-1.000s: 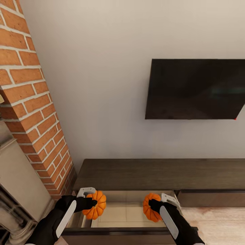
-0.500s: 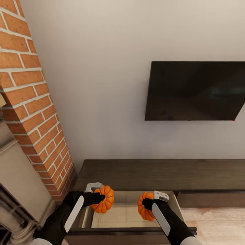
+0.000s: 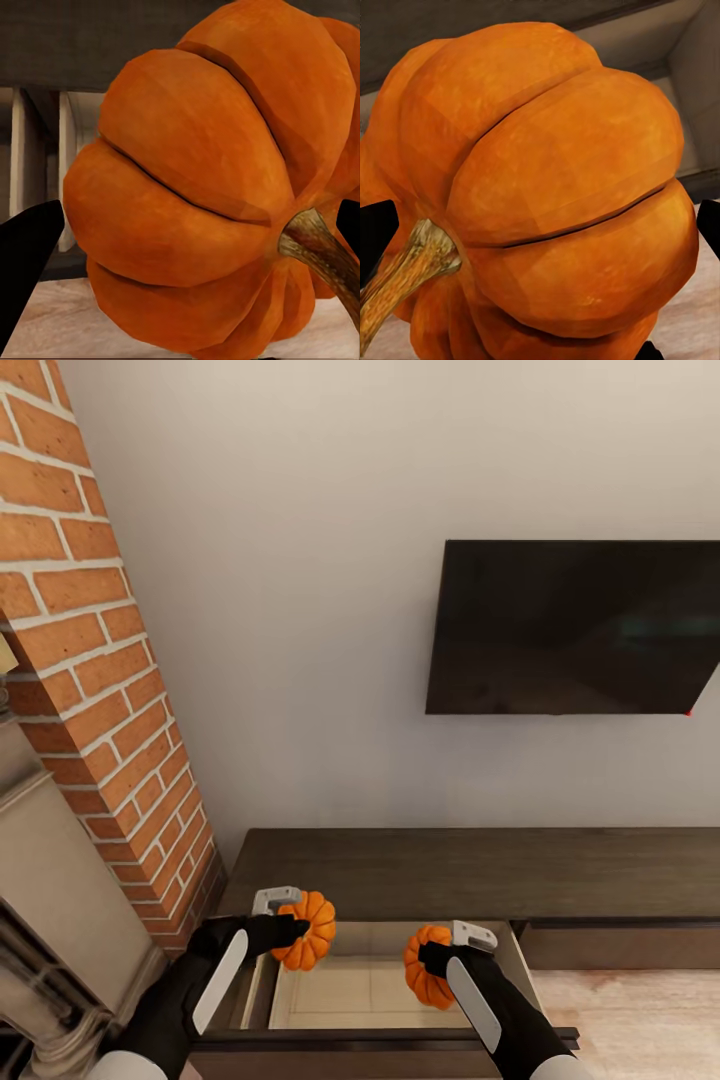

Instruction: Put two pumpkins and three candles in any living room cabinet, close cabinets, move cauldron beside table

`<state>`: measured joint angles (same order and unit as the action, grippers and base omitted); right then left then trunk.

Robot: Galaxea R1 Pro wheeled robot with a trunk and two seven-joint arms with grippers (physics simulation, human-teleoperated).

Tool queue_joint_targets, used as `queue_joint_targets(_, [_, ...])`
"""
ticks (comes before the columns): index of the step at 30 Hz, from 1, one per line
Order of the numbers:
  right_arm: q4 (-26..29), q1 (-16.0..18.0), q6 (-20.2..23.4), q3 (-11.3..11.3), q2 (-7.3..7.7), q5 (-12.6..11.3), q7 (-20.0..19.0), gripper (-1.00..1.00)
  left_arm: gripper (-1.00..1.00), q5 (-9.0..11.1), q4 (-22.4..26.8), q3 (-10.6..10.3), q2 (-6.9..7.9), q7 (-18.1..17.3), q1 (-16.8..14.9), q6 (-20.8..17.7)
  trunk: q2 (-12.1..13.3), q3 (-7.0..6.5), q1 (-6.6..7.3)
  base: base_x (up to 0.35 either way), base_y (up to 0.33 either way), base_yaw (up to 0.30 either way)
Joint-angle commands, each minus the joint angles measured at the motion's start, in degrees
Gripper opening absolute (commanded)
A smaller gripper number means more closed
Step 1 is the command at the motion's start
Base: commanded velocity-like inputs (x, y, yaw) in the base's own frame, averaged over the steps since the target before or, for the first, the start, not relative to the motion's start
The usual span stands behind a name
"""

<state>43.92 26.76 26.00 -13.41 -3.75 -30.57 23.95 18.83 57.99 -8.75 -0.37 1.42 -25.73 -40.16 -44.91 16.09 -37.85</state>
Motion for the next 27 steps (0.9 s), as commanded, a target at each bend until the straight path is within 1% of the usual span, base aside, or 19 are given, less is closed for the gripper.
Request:
queue_joint_targets(1, [0.12,0.04,0.1,-0.21,0.04,-0.54,0.69,-1.0,-1.0,0.21,-0.72,-0.02,0.01,0.17,-0.04,0.06,-0.07,0.08,-0.01,0.0,0.0,0.0])
queue_joint_targets(4, [0.21,0.04,0.16,-0.21,0.03,-0.48,0.86,-1.0,-1.0,0.02,-2.0,-0.04,-0.1,0.23,-0.05,0.47,-0.07,0.08,-0.01,0.058,0.0,0.0])
queue_joint_targets(11, [0.23,0.04,0.19,-0.21,0.01,-0.46,1.0,-1.0,-1.0,-0.13,-2.51,-0.12,-0.24,0.22,-0.06,0.6,-0.07,0.08,-0.01,0.109,0.0,0.0])
queue_joint_targets(16, [0.19,0.04,0.19,-0.21,0.02,-0.46,1.08,-1.0,-1.0,-0.19,-2.53,-0.13,-0.3,0.24,-0.05,0.61,-0.07,0.08,-0.01,0.26,-0.014,0.0])
queue_joint_targets(22, [0.12,0.04,0.19,-0.21,0.01,-0.46,1.01,-1.0,-1.0,-0.13,-2.53,-0.17,-0.25,0.23,-0.03,0.61,-0.07,0.08,-0.01,0.152,-0.225,0.0])
queue_joint_targets(27, [0.12,0.04,0.19,-0.21,0.05,-0.46,1.01,-1.0,-1.0,-0.12,-2.53,-0.15,-0.23,0.2,-0.03,0.61,-0.07,0.08,-0.01,0.053,-0.193,0.0])
